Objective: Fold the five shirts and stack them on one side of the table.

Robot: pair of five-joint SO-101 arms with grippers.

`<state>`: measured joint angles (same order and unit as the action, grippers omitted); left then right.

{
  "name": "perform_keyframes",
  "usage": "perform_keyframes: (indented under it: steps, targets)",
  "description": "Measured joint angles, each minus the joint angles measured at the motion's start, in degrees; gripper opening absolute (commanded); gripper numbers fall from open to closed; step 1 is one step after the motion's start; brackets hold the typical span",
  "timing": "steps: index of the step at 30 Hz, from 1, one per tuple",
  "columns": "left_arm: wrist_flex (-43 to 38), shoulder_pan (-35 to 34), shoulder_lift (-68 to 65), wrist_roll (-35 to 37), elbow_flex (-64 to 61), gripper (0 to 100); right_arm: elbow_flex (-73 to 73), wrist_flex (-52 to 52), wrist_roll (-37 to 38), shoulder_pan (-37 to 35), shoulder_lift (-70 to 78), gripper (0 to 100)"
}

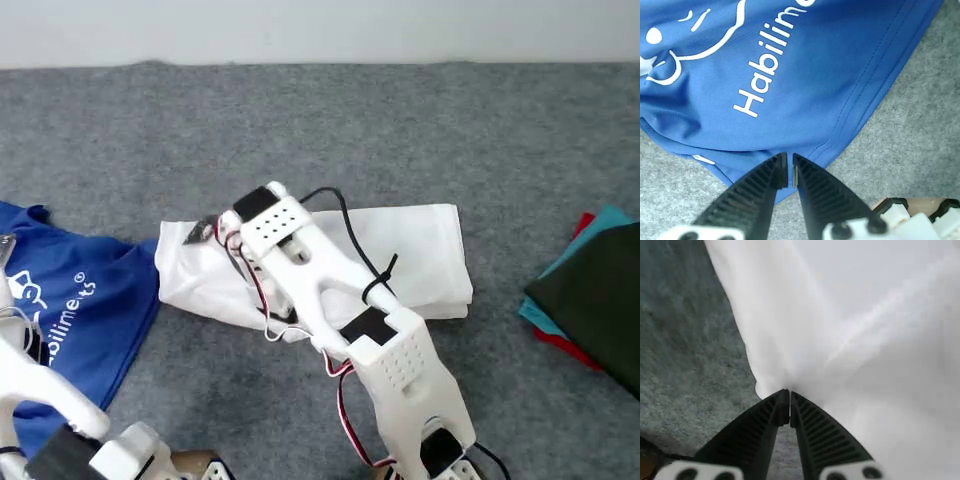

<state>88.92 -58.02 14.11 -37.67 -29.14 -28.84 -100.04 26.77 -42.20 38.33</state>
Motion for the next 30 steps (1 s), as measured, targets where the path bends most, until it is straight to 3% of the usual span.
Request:
perform_keyframes:
  steps: [10, 17, 24, 30]
  targets:
    - [2.3, 0.0, 0.0, 0.0, 3.8, 4, -13.4, 2.2, 0.0, 0.0, -3.3, 0.9]
    - [6.0, 0.0, 0.0, 0.0, 8.1, 4, -13.5, 9.8, 0.0, 0.0, 7.1, 0.9]
    - [8.9, 0.0, 5.5, 0.0, 10.1, 4, -21.3, -0.2, -0.7, 0.1, 8.3, 0.9]
    - [9.8, 2.5, 16.7, -0.3, 9.2, 4, -20.4, -0.4, -8.6, 7.7, 1.4, 0.9]
